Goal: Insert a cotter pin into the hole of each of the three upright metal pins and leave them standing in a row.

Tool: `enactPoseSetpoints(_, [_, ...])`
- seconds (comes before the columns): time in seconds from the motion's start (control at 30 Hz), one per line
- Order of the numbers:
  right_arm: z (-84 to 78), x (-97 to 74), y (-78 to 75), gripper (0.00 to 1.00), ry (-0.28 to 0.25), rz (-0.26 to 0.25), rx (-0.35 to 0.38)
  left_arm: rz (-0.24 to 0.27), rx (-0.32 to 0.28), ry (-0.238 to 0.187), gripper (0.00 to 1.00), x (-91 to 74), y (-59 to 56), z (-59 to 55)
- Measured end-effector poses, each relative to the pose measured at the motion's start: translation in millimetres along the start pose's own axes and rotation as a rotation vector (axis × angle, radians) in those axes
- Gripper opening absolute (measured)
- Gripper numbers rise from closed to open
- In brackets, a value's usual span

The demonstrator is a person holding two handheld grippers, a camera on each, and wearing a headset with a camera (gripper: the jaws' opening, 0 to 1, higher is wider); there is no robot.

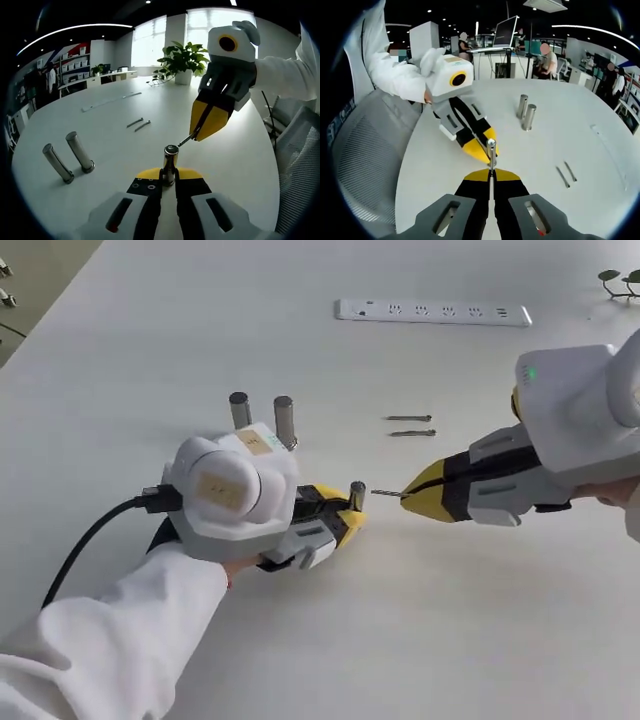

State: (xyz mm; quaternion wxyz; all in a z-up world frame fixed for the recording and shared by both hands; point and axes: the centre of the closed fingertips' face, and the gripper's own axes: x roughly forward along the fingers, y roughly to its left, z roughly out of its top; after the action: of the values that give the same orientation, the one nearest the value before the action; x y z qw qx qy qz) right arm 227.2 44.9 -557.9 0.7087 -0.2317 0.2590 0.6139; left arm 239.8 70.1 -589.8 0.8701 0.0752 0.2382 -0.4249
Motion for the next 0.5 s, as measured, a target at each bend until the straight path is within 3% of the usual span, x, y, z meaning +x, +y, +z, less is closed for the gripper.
enactPoseSetpoints(0.5, [2.8, 2.5, -1.5, 0.00, 0.006, 0.013, -0.017, -0.004, 0.016, -0.002, 0.07, 1.2, -2.1, 0.4])
